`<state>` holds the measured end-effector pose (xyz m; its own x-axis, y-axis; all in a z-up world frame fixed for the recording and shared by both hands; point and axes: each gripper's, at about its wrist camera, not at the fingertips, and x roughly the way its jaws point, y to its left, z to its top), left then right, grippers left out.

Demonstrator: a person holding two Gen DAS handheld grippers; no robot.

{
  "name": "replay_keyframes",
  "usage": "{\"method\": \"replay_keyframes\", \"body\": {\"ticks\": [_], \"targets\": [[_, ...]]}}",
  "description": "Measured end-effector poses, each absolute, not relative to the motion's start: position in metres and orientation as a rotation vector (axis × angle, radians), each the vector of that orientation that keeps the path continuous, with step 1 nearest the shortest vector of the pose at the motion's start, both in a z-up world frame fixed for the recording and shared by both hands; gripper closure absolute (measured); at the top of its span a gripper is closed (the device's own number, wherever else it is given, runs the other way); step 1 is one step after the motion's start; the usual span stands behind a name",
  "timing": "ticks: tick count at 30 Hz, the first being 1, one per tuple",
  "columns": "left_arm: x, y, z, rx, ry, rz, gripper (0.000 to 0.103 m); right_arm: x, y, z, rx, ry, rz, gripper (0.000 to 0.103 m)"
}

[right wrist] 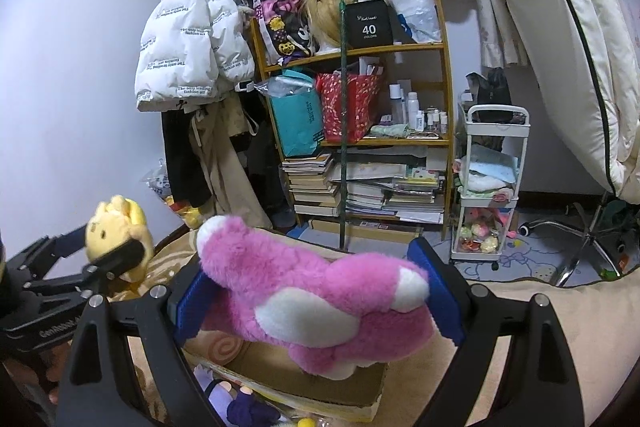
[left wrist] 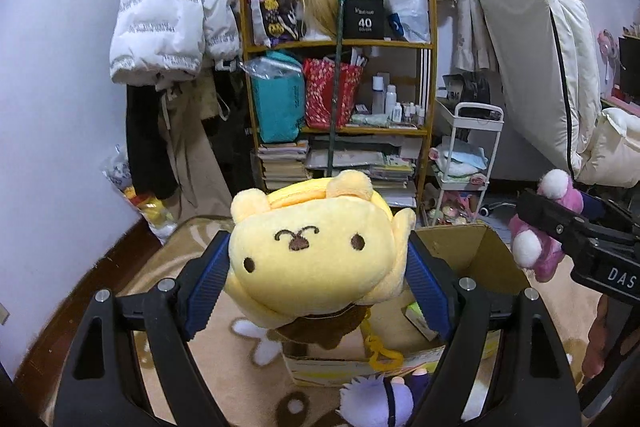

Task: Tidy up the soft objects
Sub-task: 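Lift both plushes over the box and release them inside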

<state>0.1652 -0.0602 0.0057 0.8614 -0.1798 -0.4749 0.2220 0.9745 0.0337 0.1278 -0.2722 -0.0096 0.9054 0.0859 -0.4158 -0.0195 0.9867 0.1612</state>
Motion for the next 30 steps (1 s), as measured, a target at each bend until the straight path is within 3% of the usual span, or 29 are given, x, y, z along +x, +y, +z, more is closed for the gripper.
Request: {"method": "replay_keyframes", "body": {"ticks": [25, 30], "targets": [[0.19, -0.075, -0.039, 0.144, 0.643, -0.228, 0.015, 0.145, -0.261, -0.043, 0.105, 0.531, 0.104, 0.008], [0.191, -0.071, -0.041, 0.133, 0.667, -0.219, 0.009, 0.146, -0.262, -0.047, 0.126, 0.552, 0.124, 0.007]]}}
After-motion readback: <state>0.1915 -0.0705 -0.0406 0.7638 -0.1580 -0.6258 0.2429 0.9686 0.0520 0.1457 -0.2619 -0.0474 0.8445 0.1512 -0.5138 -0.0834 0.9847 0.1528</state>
